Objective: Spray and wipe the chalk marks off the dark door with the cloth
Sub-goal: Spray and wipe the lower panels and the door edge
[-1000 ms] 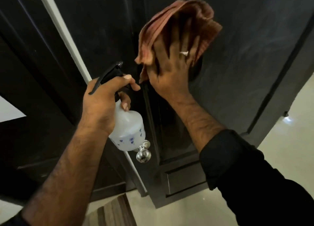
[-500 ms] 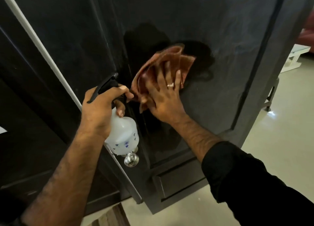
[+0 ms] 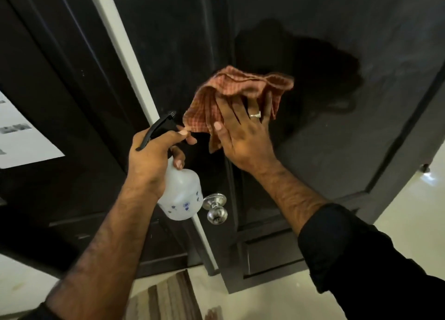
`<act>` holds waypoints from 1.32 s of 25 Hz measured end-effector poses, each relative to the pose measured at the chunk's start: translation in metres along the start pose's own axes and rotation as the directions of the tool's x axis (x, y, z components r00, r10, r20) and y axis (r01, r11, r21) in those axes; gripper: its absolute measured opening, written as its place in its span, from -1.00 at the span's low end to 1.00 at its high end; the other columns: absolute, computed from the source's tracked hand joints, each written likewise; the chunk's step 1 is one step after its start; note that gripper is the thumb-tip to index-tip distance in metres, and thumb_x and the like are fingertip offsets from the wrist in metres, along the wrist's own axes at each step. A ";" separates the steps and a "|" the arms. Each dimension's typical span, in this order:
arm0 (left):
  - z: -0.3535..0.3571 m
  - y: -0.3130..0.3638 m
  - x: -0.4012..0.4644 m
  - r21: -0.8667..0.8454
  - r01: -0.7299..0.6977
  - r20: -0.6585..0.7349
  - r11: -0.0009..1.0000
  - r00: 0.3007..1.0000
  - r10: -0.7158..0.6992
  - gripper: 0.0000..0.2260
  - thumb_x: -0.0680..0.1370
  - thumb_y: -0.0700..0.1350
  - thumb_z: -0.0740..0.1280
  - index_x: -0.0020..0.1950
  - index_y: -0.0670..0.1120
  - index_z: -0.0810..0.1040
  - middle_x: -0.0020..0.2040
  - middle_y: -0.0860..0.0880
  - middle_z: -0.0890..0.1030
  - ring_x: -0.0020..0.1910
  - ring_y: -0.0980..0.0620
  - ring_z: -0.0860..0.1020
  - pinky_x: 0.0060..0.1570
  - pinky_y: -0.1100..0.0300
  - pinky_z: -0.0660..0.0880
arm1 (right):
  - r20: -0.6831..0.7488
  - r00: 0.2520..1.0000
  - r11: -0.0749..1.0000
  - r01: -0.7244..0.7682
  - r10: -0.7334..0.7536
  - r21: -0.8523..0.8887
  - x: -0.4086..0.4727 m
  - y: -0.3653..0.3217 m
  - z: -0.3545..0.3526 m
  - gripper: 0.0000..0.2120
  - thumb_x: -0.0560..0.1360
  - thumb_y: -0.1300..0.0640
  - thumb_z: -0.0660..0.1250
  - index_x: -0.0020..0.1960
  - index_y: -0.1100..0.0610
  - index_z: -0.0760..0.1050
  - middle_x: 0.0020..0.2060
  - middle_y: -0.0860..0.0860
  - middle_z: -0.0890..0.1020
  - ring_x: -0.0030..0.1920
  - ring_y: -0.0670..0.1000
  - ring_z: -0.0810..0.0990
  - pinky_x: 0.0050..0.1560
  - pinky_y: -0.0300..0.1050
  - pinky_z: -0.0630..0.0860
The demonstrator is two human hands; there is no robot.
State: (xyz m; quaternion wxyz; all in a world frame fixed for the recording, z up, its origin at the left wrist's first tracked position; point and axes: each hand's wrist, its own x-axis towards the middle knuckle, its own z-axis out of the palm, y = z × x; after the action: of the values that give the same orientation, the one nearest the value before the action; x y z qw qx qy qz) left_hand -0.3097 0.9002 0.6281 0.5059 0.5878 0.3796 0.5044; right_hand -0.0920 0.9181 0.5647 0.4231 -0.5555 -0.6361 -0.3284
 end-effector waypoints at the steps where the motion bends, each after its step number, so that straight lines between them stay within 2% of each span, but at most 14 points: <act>1: -0.006 0.000 0.000 -0.008 -0.009 -0.009 1.000 1.000 0.009 -0.94 0.56 -0.21 0.42 -0.06 -0.15 0.70 -0.06 -0.28 0.70 -0.47 -0.12 0.39 -0.32 0.02 0.40 | 0.044 0.999 1.000 0.002 -0.003 0.020 -0.004 -0.004 -0.006 -0.43 0.70 -0.07 0.29 0.66 -0.02 0.24 0.56 0.13 0.45 0.58 0.29 0.35 0.55 0.51 0.02; 7: -0.028 -0.006 0.003 0.005 -0.024 -0.079 1.000 0.997 0.024 -0.84 0.55 -0.20 0.44 -0.17 0.02 0.74 -0.05 -0.21 0.75 -0.45 -0.04 0.45 -0.34 0.10 0.44 | -0.013 0.997 0.995 -0.080 0.080 -0.061 0.115 -0.032 -0.009 -0.26 0.62 -0.27 0.23 0.60 0.23 0.38 0.55 0.32 0.40 0.58 0.39 0.33 0.64 0.30 -0.18; 10: -0.040 -0.026 0.001 0.019 -0.017 0.026 1.000 1.000 0.017 -0.93 0.57 -0.21 0.42 -0.02 -0.17 0.70 -0.03 -0.26 0.72 -0.47 -0.05 0.43 -0.33 0.16 0.47 | -0.078 0.997 1.000 0.011 -0.010 0.014 0.047 -0.023 0.004 -0.44 0.64 -0.07 0.34 0.56 0.19 0.46 0.50 0.33 0.47 0.54 0.37 0.36 0.64 0.15 -0.17; 12: -0.050 -0.054 -0.005 0.041 0.020 0.110 0.999 0.994 -0.025 -0.92 0.61 -0.21 0.42 0.04 -0.22 0.67 -0.02 -0.29 0.71 -0.48 -0.04 0.44 -0.32 0.20 0.50 | 0.077 0.995 0.998 0.056 -0.057 0.010 -0.033 -0.010 0.002 -0.52 0.57 0.16 0.39 0.49 0.10 0.51 0.44 0.23 0.53 0.45 0.28 0.40 0.62 0.24 0.08; 14: -0.056 -0.088 -0.017 0.067 0.086 0.180 0.994 0.979 -0.097 -0.92 0.61 -0.20 0.43 0.02 -0.21 0.68 -0.04 -0.30 0.71 -0.48 -0.07 0.43 -0.36 0.15 0.47 | 0.276 0.960 0.995 0.015 -0.043 0.103 -0.103 0.000 -0.003 -0.60 0.55 0.27 0.34 0.38 0.12 0.58 0.33 0.14 0.60 0.33 0.20 0.51 0.39 0.31 0.43; 16: -0.063 -0.124 -0.029 0.092 0.169 0.223 0.981 0.957 -0.186 -0.93 0.61 -0.23 0.44 0.00 -0.24 0.68 -0.07 -0.29 0.71 -0.48 -0.08 0.42 -0.36 0.11 0.42 | 0.421 0.897 0.922 -0.267 0.133 0.279 -0.158 -0.010 -0.015 -0.65 0.66 0.30 0.23 0.39 0.16 0.60 0.31 0.08 0.64 0.33 0.11 0.59 0.34 0.21 0.55; 17: -0.067 -0.141 -0.035 0.105 0.208 0.251 0.973 0.941 -0.228 -0.93 0.61 -0.26 0.43 -0.01 -0.26 0.67 -0.09 -0.29 0.71 -0.48 -0.07 0.42 -0.35 0.11 0.41 | 0.500 0.806 0.752 -0.535 0.318 0.384 -0.178 -0.021 -0.024 -0.67 0.72 0.27 0.22 0.43 0.15 0.58 0.32 0.06 0.65 0.34 0.09 0.62 0.35 0.14 0.58; 18: -0.070 -0.155 -0.041 0.116 0.234 0.290 0.965 0.921 -0.258 -0.94 0.61 -0.29 0.43 -0.01 -0.29 0.67 -0.11 -0.31 0.71 -0.49 -0.05 0.42 -0.35 0.11 0.40 | 0.610 0.600 0.393 -0.800 0.518 0.453 -0.196 -0.036 -0.031 -0.68 0.75 0.24 0.23 0.45 0.12 0.56 0.31 0.06 0.67 0.33 0.11 0.66 0.32 0.12 0.61; 20: -0.073 -0.178 -0.052 0.132 0.259 0.386 0.957 0.876 -0.290 -0.91 0.59 -0.28 0.47 -0.03 -0.31 0.66 -0.16 -0.32 0.70 -0.51 0.01 0.43 -0.38 0.15 0.39 | 0.756 0.131 -0.343 -0.833 0.641 0.435 -0.228 -0.070 -0.045 -0.70 0.72 0.25 0.23 0.34 0.10 0.65 0.20 0.12 0.73 0.28 0.24 0.68 0.20 0.15 0.67; 21: -0.074 -0.187 -0.056 0.137 0.253 0.438 0.958 0.852 -0.288 -0.89 0.56 -0.24 0.48 -0.05 -0.30 0.67 -0.20 -0.29 0.70 -0.50 0.05 0.45 -0.40 0.20 0.39 | 0.763 -0.015 -0.494 -0.770 0.646 0.403 -0.239 -0.084 -0.049 -0.69 0.70 0.29 0.20 0.23 0.12 0.70 0.11 0.13 0.75 0.27 0.29 0.68 0.12 0.11 0.70; 23: -0.079 -0.206 -0.060 0.171 0.188 0.565 0.967 0.785 -0.253 -0.89 0.55 -0.21 0.49 -0.10 -0.26 0.70 -0.30 -0.13 0.68 -0.45 0.11 0.52 -0.38 0.22 0.43 | 0.734 -0.177 -0.641 -0.645 0.656 0.417 -0.249 -0.110 -0.049 -0.63 0.73 0.31 0.12 0.09 0.21 0.72 0.06 0.16 0.75 0.23 0.33 0.68 -0.02 0.06 0.73; 26: -0.085 -0.229 -0.064 0.327 0.043 0.702 0.944 0.658 -0.273 -0.84 0.52 -0.09 0.51 -0.22 -0.12 0.67 -0.35 -0.09 0.65 -0.37 -0.07 0.64 -0.33 -0.06 0.58 | 0.772 -0.194 -0.743 -0.486 0.605 0.460 -0.238 -0.151 -0.039 -0.61 0.73 0.10 0.16 0.12 0.21 0.75 0.18 0.24 0.72 0.12 0.25 0.74 0.01 0.18 0.73; 30: -0.110 -0.246 -0.059 0.418 0.089 0.713 0.904 0.584 -0.387 -0.80 0.49 0.00 0.49 -0.29 -0.05 0.62 -0.38 -0.05 0.62 -0.39 -0.09 0.60 -0.32 -0.08 0.59 | 0.620 -0.289 -0.662 -0.523 0.730 0.536 -0.236 -0.193 -0.016 -0.60 0.36 -0.01 0.63 0.03 0.26 0.72 -0.01 0.21 0.71 -0.02 0.21 0.67 0.04 0.07 0.62; 33: -0.127 -0.239 -0.042 0.329 0.306 0.661 0.893 0.601 -0.450 -0.84 0.58 -0.13 0.51 -0.19 0.01 0.69 -0.34 0.02 0.65 -0.38 0.07 0.58 -0.32 0.11 0.52 | 0.364 -0.256 -0.442 -0.604 0.896 0.663 -0.228 -0.193 -0.006 -0.84 0.71 0.20 0.22 0.06 0.19 0.57 -0.22 0.01 0.65 -0.18 0.02 0.58 -0.11 -0.12 0.58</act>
State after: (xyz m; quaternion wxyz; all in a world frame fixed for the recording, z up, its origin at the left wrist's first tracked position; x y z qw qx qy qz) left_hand -0.4275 0.9344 0.3829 0.6529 0.6869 0.3100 0.0759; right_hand -0.2750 0.7828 0.3718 0.7883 -0.5394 0.0796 0.2850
